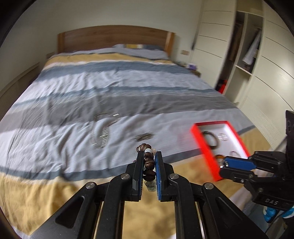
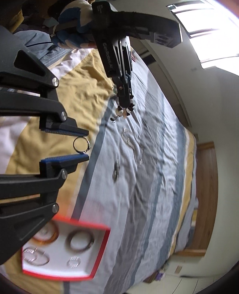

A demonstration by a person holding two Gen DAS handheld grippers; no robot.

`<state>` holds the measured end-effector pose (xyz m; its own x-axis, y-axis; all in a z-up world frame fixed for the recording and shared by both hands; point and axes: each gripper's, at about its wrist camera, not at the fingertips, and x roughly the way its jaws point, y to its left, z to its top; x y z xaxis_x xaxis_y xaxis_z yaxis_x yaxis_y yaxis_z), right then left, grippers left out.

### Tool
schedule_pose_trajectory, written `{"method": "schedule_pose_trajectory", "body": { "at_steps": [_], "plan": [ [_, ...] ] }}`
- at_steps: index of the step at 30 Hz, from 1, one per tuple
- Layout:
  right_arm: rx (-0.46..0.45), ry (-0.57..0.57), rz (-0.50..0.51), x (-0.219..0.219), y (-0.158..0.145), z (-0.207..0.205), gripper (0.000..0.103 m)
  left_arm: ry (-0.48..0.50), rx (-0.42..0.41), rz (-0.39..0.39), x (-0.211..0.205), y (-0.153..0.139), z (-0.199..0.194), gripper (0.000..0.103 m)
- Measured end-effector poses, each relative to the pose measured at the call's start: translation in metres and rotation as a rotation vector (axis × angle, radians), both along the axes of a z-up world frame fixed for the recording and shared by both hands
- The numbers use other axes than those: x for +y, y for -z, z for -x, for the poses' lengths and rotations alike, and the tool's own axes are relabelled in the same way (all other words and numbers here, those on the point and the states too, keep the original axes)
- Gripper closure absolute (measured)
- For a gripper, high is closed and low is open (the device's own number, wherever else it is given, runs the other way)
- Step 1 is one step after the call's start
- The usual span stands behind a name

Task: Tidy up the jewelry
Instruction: 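Carry the beaded bracelet and small ring into the red box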

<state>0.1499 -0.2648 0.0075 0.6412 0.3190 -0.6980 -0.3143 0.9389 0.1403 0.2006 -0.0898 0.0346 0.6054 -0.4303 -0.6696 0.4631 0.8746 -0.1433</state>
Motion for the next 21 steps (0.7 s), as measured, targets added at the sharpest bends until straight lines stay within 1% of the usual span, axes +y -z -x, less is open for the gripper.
{"method": "schedule_pose_trajectory", "body": {
  "at_steps": [2,6,11,16,20,21],
  "plan": [
    [-0.006,0.033,0.003,-0.019,-0.002,0.007,0.085,0.049,-0.008,0.002,-0.028,-0.007,0.005,0.092],
    [-0.012,0.124,0.011,-0.072,-0.005,0.023,0.085,0.152,-0.016,0.008,-0.088,-0.016,0.011,0.092],
    [-0.002,0.235,0.024,-0.137,0.0,0.033,0.085,0.263,-0.015,0.0,-0.157,-0.017,0.016,0.092],
    [0.023,0.309,0.019,-0.19,0.013,0.029,0.085,0.327,0.009,-0.019,-0.215,-0.004,0.011,0.092],
    [0.046,0.328,0.011,-0.213,0.028,0.016,0.085,0.345,0.043,-0.05,-0.246,0.016,0.0,0.092],
    [0.053,0.33,0.008,-0.218,0.032,0.011,0.085,0.347,0.046,-0.07,-0.253,0.024,-0.004,0.092]
  ]
}}
